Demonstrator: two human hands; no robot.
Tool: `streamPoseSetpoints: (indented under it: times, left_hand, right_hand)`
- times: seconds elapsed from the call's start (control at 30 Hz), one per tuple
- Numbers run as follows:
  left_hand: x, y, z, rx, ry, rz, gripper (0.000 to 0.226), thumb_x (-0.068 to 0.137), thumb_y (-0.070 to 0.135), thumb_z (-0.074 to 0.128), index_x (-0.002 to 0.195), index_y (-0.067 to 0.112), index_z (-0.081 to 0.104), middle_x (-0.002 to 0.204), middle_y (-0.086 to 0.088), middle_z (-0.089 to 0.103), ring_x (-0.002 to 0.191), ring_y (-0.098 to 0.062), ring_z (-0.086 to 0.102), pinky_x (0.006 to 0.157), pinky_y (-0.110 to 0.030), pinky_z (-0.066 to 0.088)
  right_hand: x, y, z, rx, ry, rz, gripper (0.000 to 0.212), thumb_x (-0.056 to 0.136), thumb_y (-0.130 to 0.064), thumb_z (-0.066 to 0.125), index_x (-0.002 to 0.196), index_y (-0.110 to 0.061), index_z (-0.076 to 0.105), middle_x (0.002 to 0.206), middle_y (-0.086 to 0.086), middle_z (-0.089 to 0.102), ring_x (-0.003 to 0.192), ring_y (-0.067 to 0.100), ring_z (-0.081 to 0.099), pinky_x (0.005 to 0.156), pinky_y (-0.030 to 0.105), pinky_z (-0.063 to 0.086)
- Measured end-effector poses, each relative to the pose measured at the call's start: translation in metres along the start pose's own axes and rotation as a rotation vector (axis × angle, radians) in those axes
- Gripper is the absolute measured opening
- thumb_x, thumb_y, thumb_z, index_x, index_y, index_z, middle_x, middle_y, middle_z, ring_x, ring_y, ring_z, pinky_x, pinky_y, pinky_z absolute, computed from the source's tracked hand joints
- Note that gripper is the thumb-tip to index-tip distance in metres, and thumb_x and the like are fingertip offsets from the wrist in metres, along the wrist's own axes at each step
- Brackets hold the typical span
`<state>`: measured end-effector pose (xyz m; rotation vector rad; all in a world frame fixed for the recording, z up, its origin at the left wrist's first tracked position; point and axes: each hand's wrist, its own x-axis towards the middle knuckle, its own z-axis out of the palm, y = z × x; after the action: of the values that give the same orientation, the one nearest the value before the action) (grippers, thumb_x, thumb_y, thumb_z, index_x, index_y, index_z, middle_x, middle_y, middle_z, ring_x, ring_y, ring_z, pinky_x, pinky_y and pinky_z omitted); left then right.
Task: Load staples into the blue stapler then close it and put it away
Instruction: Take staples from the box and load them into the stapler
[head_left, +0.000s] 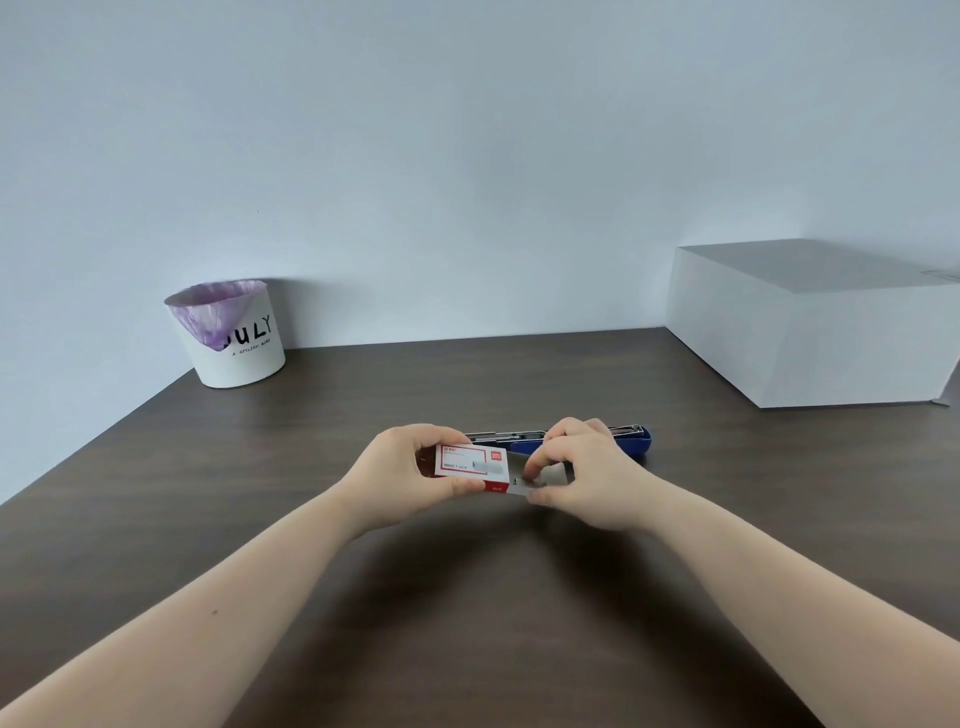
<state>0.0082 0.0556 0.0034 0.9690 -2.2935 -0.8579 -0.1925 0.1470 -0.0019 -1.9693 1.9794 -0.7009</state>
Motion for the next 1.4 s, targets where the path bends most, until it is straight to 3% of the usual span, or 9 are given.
streamPoseSetpoints:
  times: [0.2, 0.33, 0.4, 0.63, 0.87, 1.0, 1.1, 1.23, 1.4]
  left_hand:
    - [-0.003, -0.004, 0.004, -0.024, -0.003, -0.001, 0.044, 0.064, 0.031, 0.083, 0.104, 0.024, 0.066, 0.098, 0.012, 0.07, 0.091, 0.001, 0.066, 0.085, -0.02, 0.055]
    - [-0.005, -0.007, 0.004, -0.029, -0.013, -0.007, 0.04, 0.064, 0.03, 0.082, 0.1, 0.031, 0.065, 0.098, 0.014, 0.069, 0.092, -0.001, 0.066, 0.088, -0.023, 0.055]
    - [-0.005, -0.009, 0.003, -0.02, -0.019, -0.005, 0.039, 0.064, 0.031, 0.082, 0.098, 0.035, 0.063, 0.098, 0.015, 0.068, 0.092, -0.002, 0.066, 0.089, -0.025, 0.055]
    - [-0.007, -0.008, 0.004, -0.015, -0.026, 0.032, 0.036, 0.064, 0.031, 0.082, 0.083, 0.049, 0.058, 0.093, 0.015, 0.07, 0.091, -0.006, 0.067, 0.088, -0.028, 0.056]
    - [-0.007, -0.012, 0.006, -0.003, -0.023, 0.03, 0.035, 0.065, 0.031, 0.082, 0.084, 0.049, 0.058, 0.094, 0.016, 0.069, 0.091, -0.006, 0.067, 0.088, -0.025, 0.055]
    - [-0.007, -0.018, 0.006, -0.006, -0.004, -0.001, 0.036, 0.065, 0.031, 0.082, 0.094, 0.04, 0.062, 0.099, 0.011, 0.07, 0.092, -0.006, 0.067, 0.09, -0.025, 0.054]
    - [-0.008, -0.022, 0.004, -0.006, 0.035, -0.023, 0.038, 0.067, 0.033, 0.08, 0.1, 0.034, 0.063, 0.099, 0.012, 0.07, 0.09, -0.005, 0.067, 0.086, -0.021, 0.053]
    - [-0.011, -0.024, 0.002, -0.03, 0.112, -0.038, 0.036, 0.069, 0.037, 0.077, 0.102, 0.029, 0.065, 0.097, 0.014, 0.07, 0.081, 0.005, 0.063, 0.072, -0.006, 0.047]
    - [-0.014, -0.027, 0.002, -0.056, 0.122, -0.05, 0.031, 0.071, 0.037, 0.076, 0.099, 0.03, 0.066, 0.098, 0.011, 0.071, 0.09, -0.006, 0.066, 0.084, -0.022, 0.052]
  right_hand:
    - [0.002, -0.005, 0.0, 0.006, -0.052, 0.02, 0.024, 0.075, -0.03, 0.076, 0.065, -0.038, 0.055, 0.102, -0.007, 0.046, 0.109, 0.016, 0.035, 0.094, 0.029, 0.031]
    - [0.003, -0.003, -0.001, 0.032, -0.049, -0.008, 0.008, 0.081, -0.037, 0.069, 0.082, -0.029, 0.069, 0.104, -0.007, 0.054, 0.109, 0.013, 0.04, 0.095, 0.027, 0.03]
    - [0.002, -0.002, 0.0, 0.026, -0.032, -0.023, 0.021, 0.086, -0.038, 0.063, 0.092, -0.021, 0.074, 0.104, -0.008, 0.058, 0.106, 0.009, 0.042, 0.093, 0.025, 0.029]
    - [0.006, 0.0, 0.007, -0.035, 0.061, -0.086, 0.007, 0.082, -0.026, 0.069, 0.087, -0.023, 0.073, 0.086, -0.017, 0.055, 0.097, 0.01, 0.041, 0.082, 0.019, 0.03]
    - [0.009, 0.005, 0.013, -0.126, 0.054, -0.147, 0.013, 0.088, -0.02, 0.061, 0.087, -0.023, 0.073, 0.101, -0.006, 0.062, 0.101, 0.014, 0.039, 0.085, 0.02, 0.03]
    - [0.011, 0.005, 0.009, 0.076, 0.298, -0.038, 0.015, 0.09, -0.011, 0.053, 0.079, -0.02, 0.057, 0.098, 0.002, 0.07, 0.096, 0.019, 0.058, 0.084, 0.031, 0.049]
    - [0.014, 0.007, 0.001, 0.409, 0.403, 0.169, 0.015, 0.092, -0.007, 0.049, 0.08, -0.015, 0.054, 0.093, 0.011, 0.07, 0.077, 0.019, 0.068, 0.059, 0.028, 0.056]
    - [0.011, 0.006, -0.003, 0.757, 0.332, 0.318, 0.024, 0.092, 0.003, 0.036, 0.102, -0.012, 0.052, 0.094, 0.017, 0.061, 0.063, 0.017, 0.062, 0.04, 0.023, 0.048]
    - [0.008, -0.001, -0.004, 1.086, 0.155, 0.534, 0.042, 0.077, 0.012, 0.026, 0.09, -0.006, 0.061, 0.075, 0.011, 0.052, 0.058, 0.018, 0.056, 0.037, 0.02, 0.046]
